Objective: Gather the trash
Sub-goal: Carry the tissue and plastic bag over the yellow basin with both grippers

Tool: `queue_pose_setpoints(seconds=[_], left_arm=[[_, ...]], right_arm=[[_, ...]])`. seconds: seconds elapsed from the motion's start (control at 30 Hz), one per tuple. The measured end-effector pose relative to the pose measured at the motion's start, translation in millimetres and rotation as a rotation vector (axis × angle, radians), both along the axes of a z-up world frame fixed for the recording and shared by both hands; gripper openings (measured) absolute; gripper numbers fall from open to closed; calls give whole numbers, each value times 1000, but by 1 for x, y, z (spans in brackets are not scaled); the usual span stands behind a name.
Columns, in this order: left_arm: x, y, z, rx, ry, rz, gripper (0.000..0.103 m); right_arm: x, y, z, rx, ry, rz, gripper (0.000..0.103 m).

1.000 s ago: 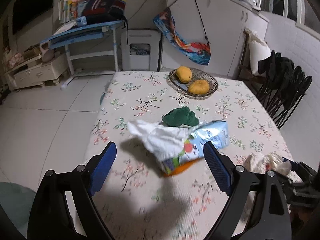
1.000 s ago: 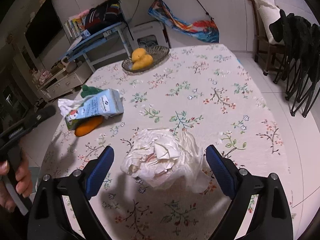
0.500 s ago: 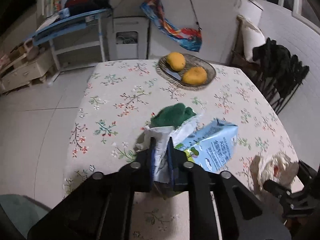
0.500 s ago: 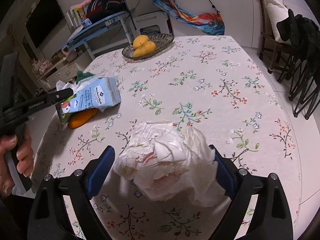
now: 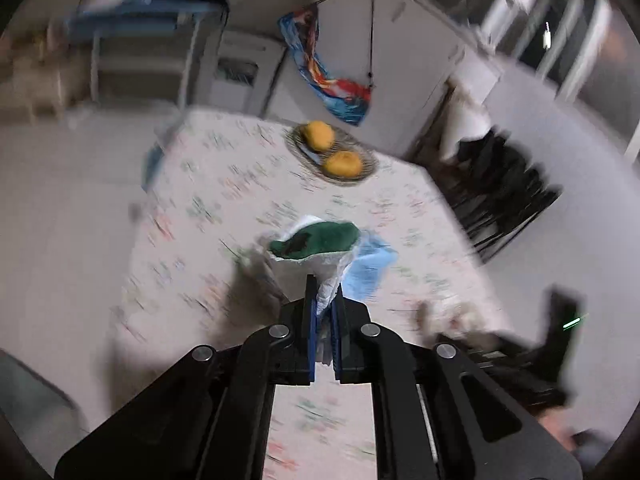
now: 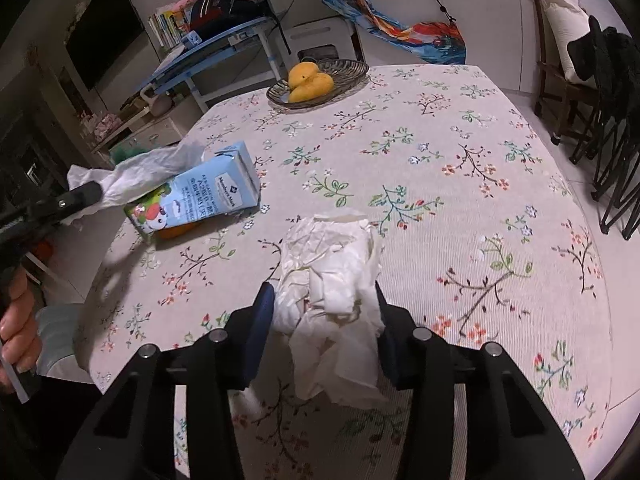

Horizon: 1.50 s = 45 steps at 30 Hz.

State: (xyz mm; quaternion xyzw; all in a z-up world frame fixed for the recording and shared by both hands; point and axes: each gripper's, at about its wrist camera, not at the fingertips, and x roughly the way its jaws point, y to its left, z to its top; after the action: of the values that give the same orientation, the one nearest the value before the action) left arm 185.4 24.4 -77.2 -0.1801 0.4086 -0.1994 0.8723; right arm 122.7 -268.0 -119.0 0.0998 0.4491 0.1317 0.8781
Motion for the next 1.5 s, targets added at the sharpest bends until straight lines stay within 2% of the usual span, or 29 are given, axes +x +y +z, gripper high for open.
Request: queue_pose_setpoints(seconds=[0.07,0.17,0.4,0.47,0.63,0.8,0.93,1.03,1.1,1.17,1.2,1.3,1.5], left_arm=[[-2,9,-4,-82,24,14,6],[-12,23,-6,-265,31,14,6],[-34,41,-11,-532,28,-21,6],[-38,46,-12,-545,31,-5,6],[-36,49,-25,-499,94,46,6],[-42,53,-16,-555,36,25,6],[-52,52,-9,-477,8,40,7],[-63,45,2,-353,-34,56,7],[-72,36,10,-227,-74,67,7],[-82,17,17,-48,-124,68,7],[-87,9,19,7,-144,61,7],[-103,1,22,79,-175,62,7],[-134,0,29,195,-257,148,7]], right_arm=[[-5,-2,1,13,1,-7,45],[-13,-2,3,13,-2,-10,45],[-24,-4,-3,36,11,-26,45],[-24,-3,-3,36,9,-28,45],[-30,-2,-4,38,3,-28,45],[-31,-3,-5,44,0,-29,45],[-32,-3,-3,49,-11,-29,44],[-35,-3,2,57,-31,-29,43],[-37,-2,4,62,-40,-30,43],[-40,-1,6,73,-48,-30,43],[-42,-1,7,79,-52,-29,43],[-49,0,10,93,-64,-25,43],[-61,-3,14,124,-85,-39,43]])
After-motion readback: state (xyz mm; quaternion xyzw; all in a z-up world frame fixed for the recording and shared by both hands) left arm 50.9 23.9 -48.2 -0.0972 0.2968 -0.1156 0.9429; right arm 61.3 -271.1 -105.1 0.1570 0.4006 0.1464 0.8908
